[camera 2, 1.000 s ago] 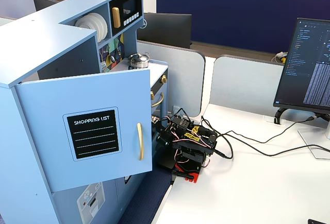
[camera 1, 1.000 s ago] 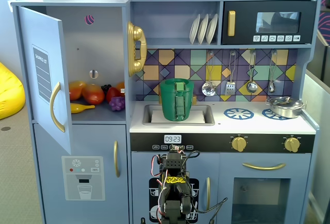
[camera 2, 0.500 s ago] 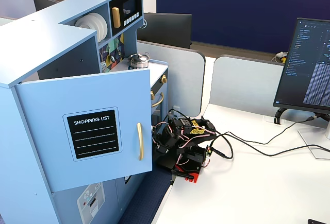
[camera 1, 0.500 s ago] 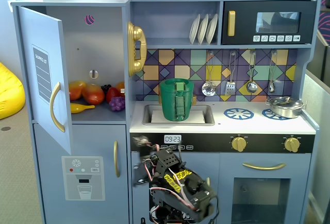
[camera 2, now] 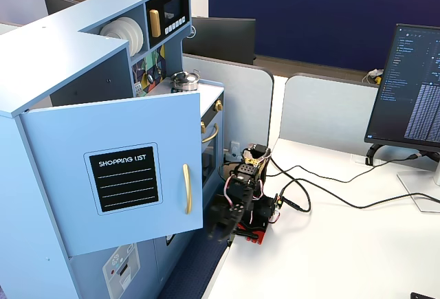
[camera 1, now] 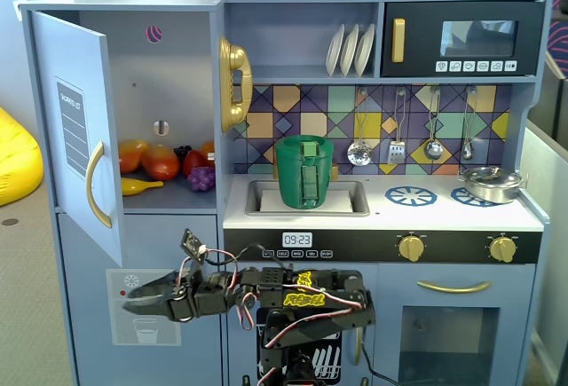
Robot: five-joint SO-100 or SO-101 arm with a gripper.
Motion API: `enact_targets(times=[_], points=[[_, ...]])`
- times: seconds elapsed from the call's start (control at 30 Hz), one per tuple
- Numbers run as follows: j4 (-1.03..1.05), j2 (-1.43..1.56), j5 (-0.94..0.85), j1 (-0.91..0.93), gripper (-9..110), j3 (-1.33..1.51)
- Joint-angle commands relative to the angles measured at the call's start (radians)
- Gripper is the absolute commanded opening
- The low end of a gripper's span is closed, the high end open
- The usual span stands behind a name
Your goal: Close the left cabinet door
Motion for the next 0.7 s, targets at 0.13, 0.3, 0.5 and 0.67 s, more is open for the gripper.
enact_targets(times=[0.13, 0.3, 0.5, 0.67], points=[[-0.167, -0.161, -0.083, -0.100, 0, -0.163], [-0.164, -0.284, -0.106, -0.133, 0, -0.285], [-0.161, -0.500, -0.127, -0.156, 0, -0.502], [-0.156, -0.716, -0.126, -0.150, 0, -0.742]])
